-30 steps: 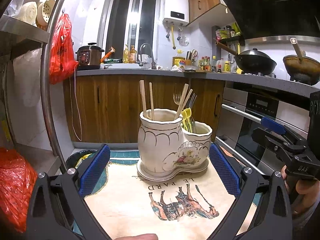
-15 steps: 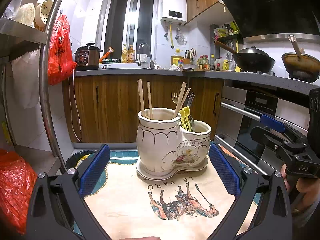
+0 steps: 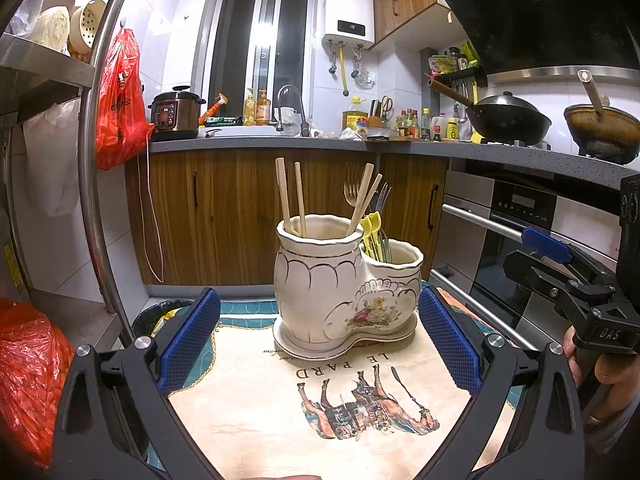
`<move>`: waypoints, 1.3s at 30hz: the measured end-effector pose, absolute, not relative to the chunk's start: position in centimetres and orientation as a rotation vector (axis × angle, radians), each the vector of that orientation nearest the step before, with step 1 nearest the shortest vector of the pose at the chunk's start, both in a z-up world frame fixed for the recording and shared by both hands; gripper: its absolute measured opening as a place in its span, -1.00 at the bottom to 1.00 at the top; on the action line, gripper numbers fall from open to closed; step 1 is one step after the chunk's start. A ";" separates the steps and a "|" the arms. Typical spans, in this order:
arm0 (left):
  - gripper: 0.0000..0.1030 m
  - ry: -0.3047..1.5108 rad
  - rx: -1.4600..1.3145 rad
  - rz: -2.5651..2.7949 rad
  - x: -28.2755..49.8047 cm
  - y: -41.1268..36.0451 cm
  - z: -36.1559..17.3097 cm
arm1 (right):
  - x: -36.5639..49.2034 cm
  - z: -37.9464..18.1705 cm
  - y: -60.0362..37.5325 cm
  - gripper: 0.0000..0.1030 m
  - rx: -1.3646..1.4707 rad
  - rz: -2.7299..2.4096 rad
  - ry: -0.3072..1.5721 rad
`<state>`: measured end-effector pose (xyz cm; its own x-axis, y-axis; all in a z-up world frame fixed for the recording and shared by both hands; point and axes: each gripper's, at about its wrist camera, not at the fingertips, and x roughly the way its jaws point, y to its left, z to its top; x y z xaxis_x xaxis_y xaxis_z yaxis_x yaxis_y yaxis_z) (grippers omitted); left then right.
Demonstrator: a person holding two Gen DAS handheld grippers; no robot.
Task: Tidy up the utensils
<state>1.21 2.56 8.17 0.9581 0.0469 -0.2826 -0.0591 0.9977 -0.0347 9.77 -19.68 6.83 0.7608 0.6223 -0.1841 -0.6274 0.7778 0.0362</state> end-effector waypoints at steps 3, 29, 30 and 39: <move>0.90 0.287 -0.040 0.054 1.2 2.6 8.1 | 9.7 6.8 -19.7 0.91 -0.028 0.679 0.188; 0.90 0.289 -0.041 0.050 1.3 2.8 8.2 | 9.7 6.8 -19.7 0.91 -0.028 0.680 0.189; 0.90 0.291 -0.040 0.049 1.3 2.8 8.2 | 9.7 6.8 -19.6 0.91 -0.027 0.680 0.190; 0.90 0.296 -0.044 0.048 1.4 2.9 8.1 | 9.7 6.8 -19.7 0.91 -0.029 0.679 0.191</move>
